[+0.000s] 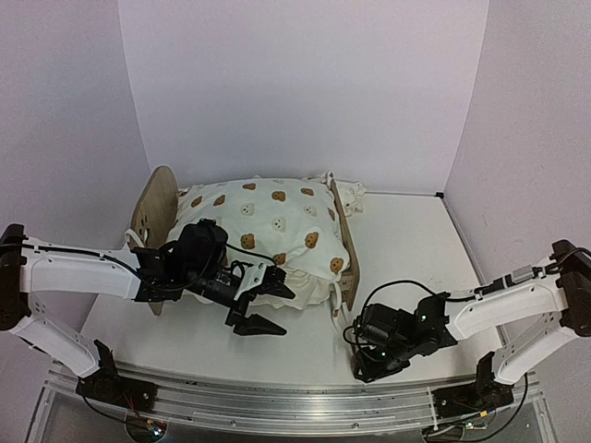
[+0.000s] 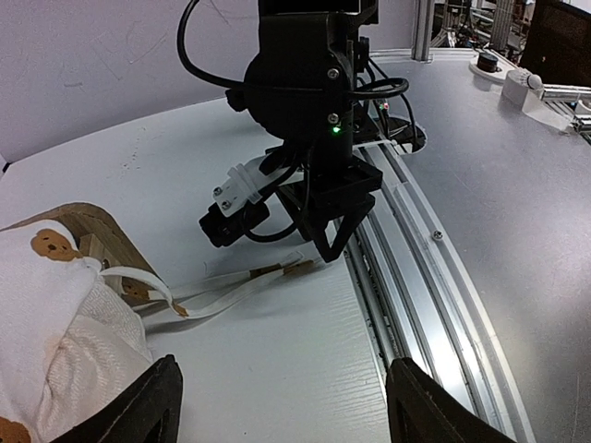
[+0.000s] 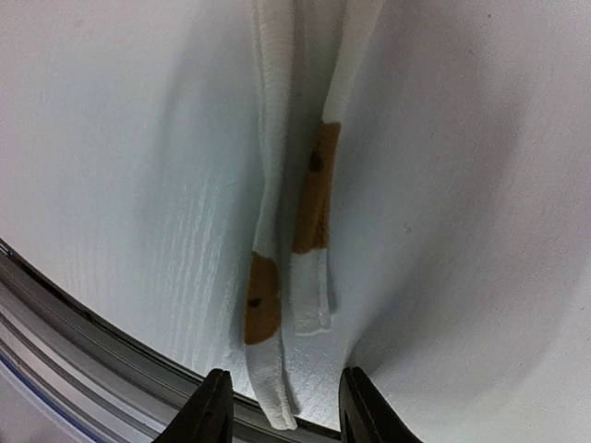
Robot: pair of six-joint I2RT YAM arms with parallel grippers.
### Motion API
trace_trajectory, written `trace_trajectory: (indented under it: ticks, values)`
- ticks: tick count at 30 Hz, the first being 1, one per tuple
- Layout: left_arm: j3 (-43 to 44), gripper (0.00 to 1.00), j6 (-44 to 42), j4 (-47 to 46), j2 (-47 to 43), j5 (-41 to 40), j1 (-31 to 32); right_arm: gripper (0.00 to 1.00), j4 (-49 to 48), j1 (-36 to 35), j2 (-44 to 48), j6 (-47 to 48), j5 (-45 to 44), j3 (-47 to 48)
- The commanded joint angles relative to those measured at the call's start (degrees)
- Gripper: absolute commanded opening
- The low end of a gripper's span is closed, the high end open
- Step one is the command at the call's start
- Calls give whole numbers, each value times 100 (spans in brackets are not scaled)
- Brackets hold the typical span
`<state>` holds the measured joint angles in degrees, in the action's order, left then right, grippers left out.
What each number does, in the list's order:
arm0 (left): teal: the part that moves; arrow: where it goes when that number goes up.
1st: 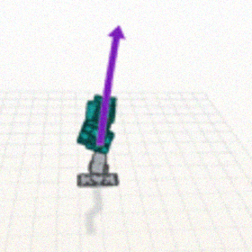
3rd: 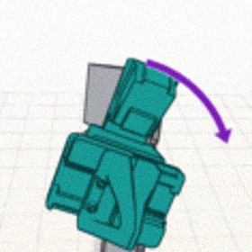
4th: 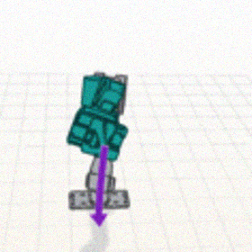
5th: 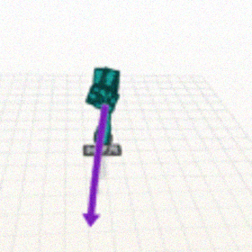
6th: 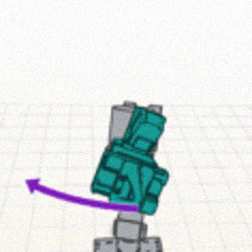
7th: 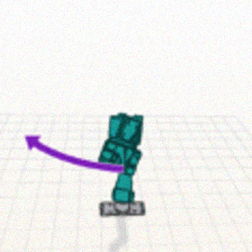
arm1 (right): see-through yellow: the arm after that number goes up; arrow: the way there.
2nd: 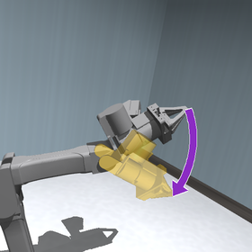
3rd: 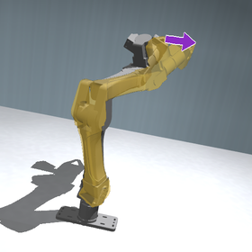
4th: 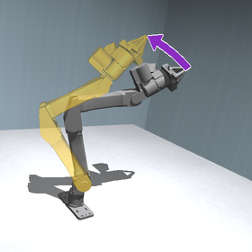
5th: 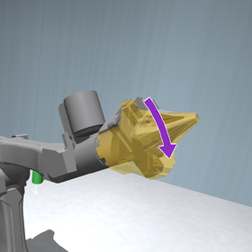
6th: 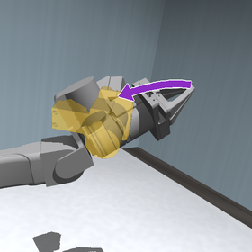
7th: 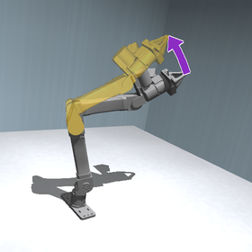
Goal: Set up the pet bed
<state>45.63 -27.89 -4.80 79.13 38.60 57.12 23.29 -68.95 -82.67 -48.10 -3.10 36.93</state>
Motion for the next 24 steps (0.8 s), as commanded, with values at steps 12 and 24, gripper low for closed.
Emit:
trace_trajectory:
  ticks: [12,24]
  values:
    - [-76,74,232,-470,-103,-85,9,0,460,27,390,188,-3,322]
    - [13,73,360,-613,106,94,26,0,1099,1157,1193,348,-587,212]
